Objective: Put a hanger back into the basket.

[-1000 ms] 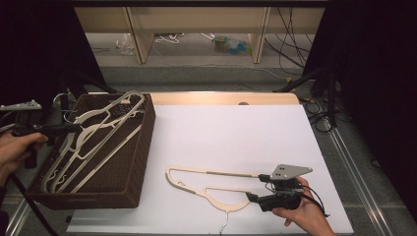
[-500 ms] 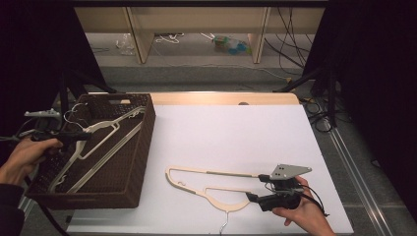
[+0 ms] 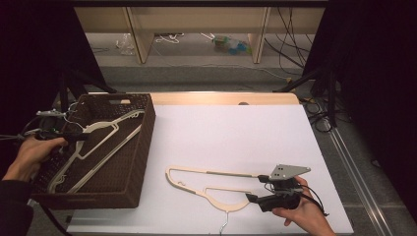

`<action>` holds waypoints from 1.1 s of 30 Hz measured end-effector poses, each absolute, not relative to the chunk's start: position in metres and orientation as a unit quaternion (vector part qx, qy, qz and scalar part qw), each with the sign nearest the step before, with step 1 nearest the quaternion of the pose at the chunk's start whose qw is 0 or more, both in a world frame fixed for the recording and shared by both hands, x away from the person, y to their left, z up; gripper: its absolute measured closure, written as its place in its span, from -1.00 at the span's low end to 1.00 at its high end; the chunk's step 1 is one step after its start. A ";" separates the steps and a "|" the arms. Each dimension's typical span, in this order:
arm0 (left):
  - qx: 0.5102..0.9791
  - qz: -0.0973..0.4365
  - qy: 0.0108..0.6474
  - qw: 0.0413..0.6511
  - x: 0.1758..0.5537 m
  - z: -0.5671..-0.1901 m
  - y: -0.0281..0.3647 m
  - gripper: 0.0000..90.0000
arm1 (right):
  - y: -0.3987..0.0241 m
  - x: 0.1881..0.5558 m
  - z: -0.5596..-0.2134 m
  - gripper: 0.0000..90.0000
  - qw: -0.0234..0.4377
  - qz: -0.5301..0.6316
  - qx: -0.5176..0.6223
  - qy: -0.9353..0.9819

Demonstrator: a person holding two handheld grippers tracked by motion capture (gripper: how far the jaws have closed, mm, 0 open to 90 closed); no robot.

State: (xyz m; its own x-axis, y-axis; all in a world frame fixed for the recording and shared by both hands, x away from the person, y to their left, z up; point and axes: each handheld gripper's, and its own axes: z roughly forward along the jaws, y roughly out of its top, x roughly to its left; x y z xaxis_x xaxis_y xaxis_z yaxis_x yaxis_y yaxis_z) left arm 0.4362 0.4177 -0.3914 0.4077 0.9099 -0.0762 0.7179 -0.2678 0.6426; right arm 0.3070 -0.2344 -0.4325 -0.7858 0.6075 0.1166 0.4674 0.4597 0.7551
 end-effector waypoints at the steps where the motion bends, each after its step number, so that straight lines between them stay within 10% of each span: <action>1: 0.778 0.158 0.525 0.306 0.437 -0.392 0.417 0.75 | -0.234 0.307 -0.433 -0.46 0.085 0.412 0.316 0.850; 13: 0.703 0.200 0.563 0.386 0.401 -0.361 0.416 0.21 | -0.236 0.307 -0.431 -0.44 0.093 0.417 0.319 0.846; 33: 0.720 0.227 0.463 0.465 0.318 -0.347 0.350 -0.28 | -0.231 0.309 -0.434 -0.45 0.102 0.425 0.310 0.844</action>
State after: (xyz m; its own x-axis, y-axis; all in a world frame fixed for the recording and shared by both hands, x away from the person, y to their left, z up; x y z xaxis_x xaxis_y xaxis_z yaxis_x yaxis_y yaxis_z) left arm 0.3179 0.3499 -0.3469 0.4691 0.8771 -0.1036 0.4549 -0.1394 0.8796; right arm 0.3086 -0.2310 -0.4340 -0.7871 0.6101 0.0905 0.4357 0.4463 0.7817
